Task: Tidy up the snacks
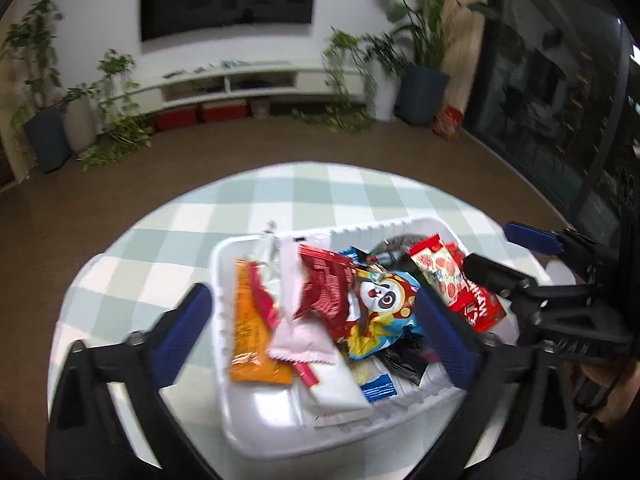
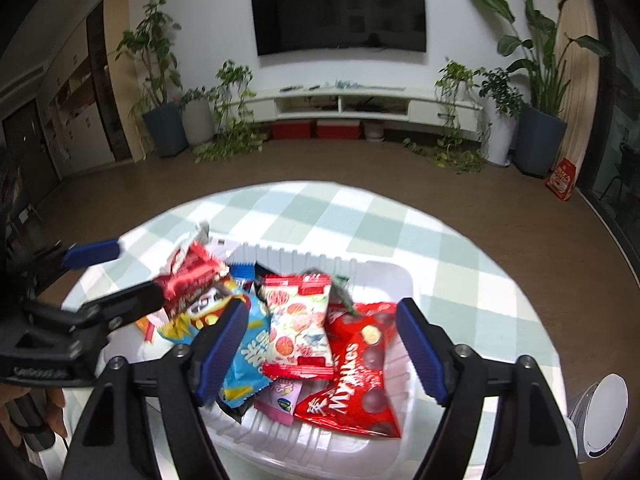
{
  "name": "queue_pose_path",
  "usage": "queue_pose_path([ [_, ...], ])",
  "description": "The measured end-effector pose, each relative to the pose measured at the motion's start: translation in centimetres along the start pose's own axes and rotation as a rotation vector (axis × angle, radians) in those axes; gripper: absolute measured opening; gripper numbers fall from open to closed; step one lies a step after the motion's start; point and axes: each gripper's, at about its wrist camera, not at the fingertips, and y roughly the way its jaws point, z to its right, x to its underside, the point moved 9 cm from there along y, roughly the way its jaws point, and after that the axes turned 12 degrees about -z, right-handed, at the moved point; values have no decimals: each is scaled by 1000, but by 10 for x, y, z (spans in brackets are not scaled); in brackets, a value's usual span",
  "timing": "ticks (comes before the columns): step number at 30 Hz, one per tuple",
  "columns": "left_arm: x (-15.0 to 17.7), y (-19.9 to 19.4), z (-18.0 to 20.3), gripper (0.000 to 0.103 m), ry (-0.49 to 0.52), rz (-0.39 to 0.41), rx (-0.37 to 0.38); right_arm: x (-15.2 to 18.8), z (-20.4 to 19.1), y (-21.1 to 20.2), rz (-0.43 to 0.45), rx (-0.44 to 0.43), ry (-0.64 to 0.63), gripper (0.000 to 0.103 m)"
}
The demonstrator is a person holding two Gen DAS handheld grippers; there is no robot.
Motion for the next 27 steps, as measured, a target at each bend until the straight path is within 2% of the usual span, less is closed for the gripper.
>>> queue_pose_path([
  [1,3,-8,-4,103,-18,16,-10,-2,2,-7,19,4,14,93],
  [4,16,-30,-10,103,-54,41,-47,-2,3,-23,52,3,31,96],
  [8,42,-73,-8,103,-98,147,-28,11,3,-38,65,18,47,100],
  [10,62,-90,-3,103,-116,142,3,23,2,-46,61,18,58,100],
  [11,75,-96,-1,103,-122,108,4,28,1,-50,61,15,64,100],
  [13,97,-108,0,103,-130,81,-22,44,-1,-62,74,8,79,100],
  [17,135,-145,4,103,-157,159,-33,83,-7,-89,117,1,111,100],
  [21,170,-167,4,103,-216,173,-136,123,-10,-117,165,4,154,100],
  [24,198,-190,10,103,-279,236,-89,141,-11,-135,191,12,182,100],
  [27,215,-194,16,103,-307,190,-22,156,-16,-153,209,27,196,101],
])
